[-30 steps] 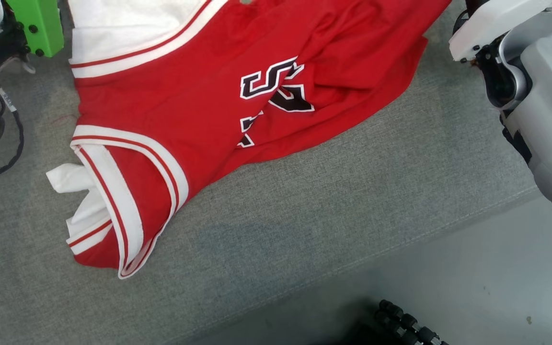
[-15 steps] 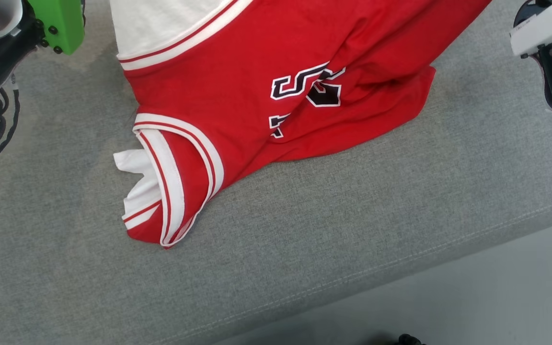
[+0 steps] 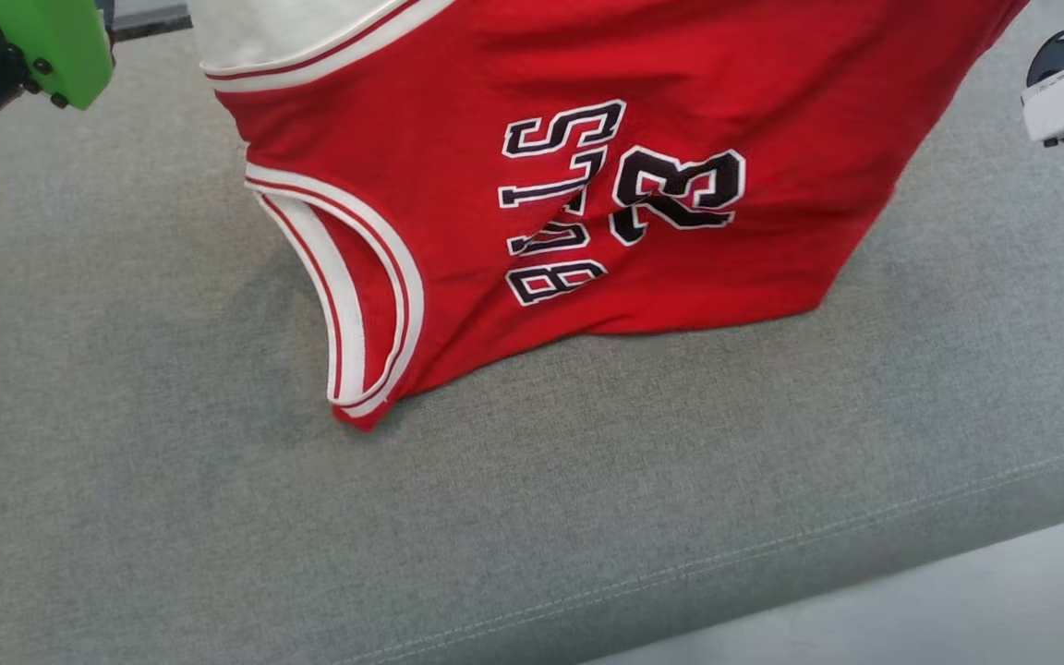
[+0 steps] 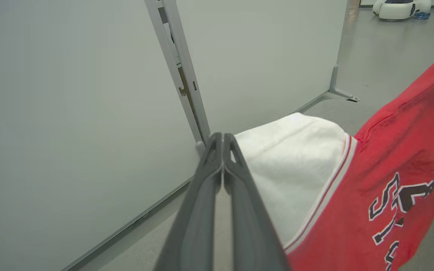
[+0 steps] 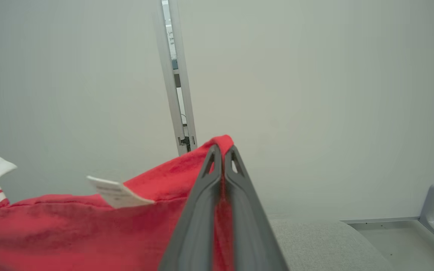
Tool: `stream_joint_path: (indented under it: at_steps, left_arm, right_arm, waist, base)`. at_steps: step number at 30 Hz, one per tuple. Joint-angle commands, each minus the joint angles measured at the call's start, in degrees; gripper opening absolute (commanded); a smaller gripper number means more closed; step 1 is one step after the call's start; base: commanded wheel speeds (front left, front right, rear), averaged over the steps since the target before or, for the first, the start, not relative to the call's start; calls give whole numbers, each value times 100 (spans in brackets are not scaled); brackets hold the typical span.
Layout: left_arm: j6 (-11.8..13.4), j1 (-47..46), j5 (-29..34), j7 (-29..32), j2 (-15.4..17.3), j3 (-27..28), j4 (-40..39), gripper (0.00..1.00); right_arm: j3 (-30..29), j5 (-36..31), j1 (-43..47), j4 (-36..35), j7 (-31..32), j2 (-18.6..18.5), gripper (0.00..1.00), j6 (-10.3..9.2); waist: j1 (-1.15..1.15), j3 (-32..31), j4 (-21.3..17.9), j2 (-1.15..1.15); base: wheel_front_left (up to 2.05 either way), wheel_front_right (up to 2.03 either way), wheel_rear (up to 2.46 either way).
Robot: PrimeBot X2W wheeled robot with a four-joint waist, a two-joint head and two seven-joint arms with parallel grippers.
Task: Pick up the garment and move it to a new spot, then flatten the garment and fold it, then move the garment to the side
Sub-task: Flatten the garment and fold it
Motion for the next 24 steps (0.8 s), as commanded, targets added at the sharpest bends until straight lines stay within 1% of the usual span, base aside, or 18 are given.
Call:
stream_joint_path:
  at_steps: [1,6,11,17,21,24]
  left_arm:
    - [15,-41,26,20,100,-5,-55,0]
    - [88,-112,8,10,219,83,-198,0]
    - [157,-118,-61,-18,263,156,-236,0]
    - [155,-115,-131,1,233,162,-91,0]
    - [171,-171,-106,-175,138,213,116,0]
    - [229,-271,-5,-356,32,260,413,0]
  right_arm:
    - [-65,43,109,-178,116,-48,0,-7]
    - [-242,47,122,-643,522,-52,0,-7]
    - [-324,-30,38,-766,931,18,0,-7]
    - [-251,-147,-222,-514,1239,168,0,-7]
    - [-162,-242,-509,-160,1227,292,0,-7]
    - [-55,-345,-819,222,1131,472,0,-6]
  waist:
    - [0,-383,192,0]
    - [0,-546,297,0]
    - [0,-687,384,0]
    - [0,-702,435,0]
    - [0,-716,465,0]
    - [0,-681,458,0]
  base:
    - [0,0,0]
    - [0,0,0]
    - [0,0,0]
    - [0,0,0]
    - [0,0,0]
    - [0,0,0]
